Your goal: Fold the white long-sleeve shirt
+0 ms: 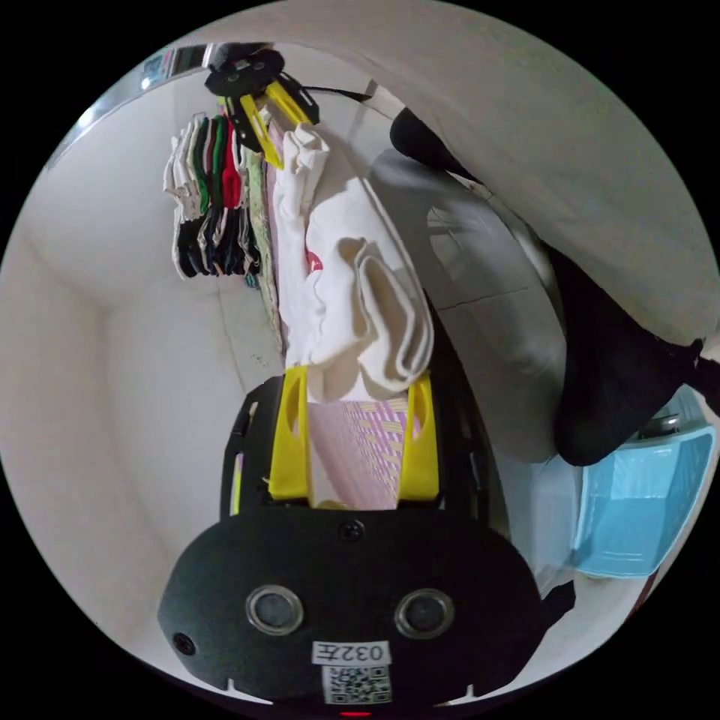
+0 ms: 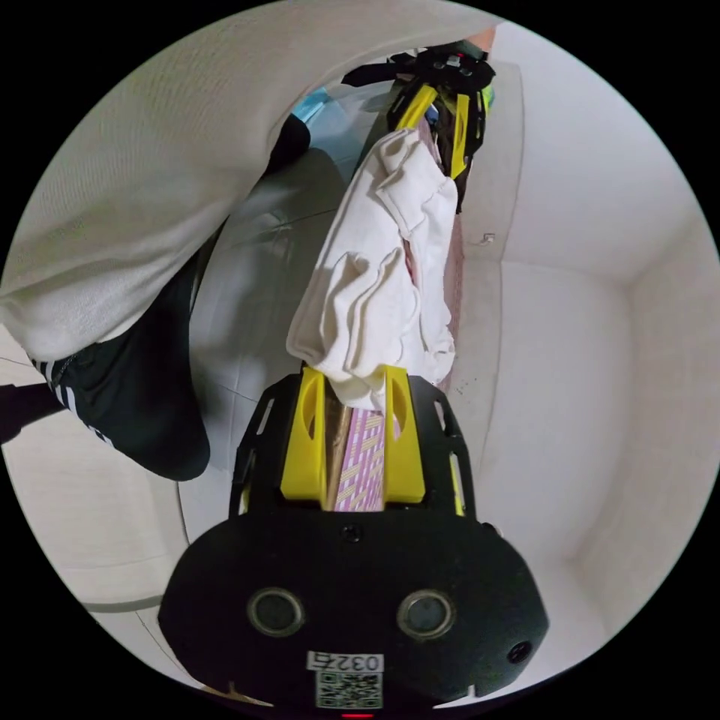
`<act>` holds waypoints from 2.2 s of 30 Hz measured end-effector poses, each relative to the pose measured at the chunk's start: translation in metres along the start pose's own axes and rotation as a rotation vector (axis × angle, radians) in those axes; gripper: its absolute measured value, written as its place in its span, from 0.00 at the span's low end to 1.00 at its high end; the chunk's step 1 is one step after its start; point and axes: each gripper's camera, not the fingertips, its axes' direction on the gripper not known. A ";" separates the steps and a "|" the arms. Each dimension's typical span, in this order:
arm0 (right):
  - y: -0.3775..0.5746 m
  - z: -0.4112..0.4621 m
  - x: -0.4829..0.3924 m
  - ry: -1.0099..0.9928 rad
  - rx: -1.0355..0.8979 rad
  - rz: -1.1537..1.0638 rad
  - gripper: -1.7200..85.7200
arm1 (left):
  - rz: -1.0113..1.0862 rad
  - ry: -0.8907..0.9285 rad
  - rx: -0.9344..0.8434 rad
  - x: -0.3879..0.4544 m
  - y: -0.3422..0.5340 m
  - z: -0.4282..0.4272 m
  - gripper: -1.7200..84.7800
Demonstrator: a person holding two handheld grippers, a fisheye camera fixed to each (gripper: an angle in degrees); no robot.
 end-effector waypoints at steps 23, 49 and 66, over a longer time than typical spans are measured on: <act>0.113 0.052 0.135 -0.465 0.036 0.317 0.07 | -0.253 0.677 0.132 -0.142 0.100 0.083 0.08; 0.447 0.577 0.349 -1.797 0.366 1.191 0.09 | -1.340 1.982 0.559 -0.223 0.386 0.602 0.03; 0.478 0.546 0.345 -1.462 0.299 1.458 0.12 | -1.634 1.779 0.558 -0.206 0.444 0.534 0.10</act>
